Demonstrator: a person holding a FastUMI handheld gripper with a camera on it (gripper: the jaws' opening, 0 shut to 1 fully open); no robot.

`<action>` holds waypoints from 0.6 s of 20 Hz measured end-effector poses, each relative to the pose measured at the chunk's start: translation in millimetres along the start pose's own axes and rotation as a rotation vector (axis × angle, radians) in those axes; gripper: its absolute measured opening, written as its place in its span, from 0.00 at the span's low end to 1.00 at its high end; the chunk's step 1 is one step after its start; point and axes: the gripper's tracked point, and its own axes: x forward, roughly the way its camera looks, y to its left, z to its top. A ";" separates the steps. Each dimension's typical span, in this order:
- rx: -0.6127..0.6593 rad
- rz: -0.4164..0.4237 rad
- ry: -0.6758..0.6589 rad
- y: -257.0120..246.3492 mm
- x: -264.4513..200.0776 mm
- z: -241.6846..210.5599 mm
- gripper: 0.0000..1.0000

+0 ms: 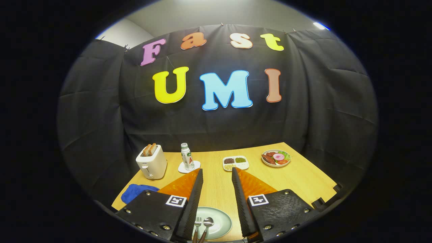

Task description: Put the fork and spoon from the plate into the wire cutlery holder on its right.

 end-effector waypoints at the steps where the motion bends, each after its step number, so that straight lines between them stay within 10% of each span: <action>1: 0.001 0.000 0.002 0.0 0.6 -0.4 0.53; 12: -0.004 0.060 0.339 8.1 30.9 -106.5 0.53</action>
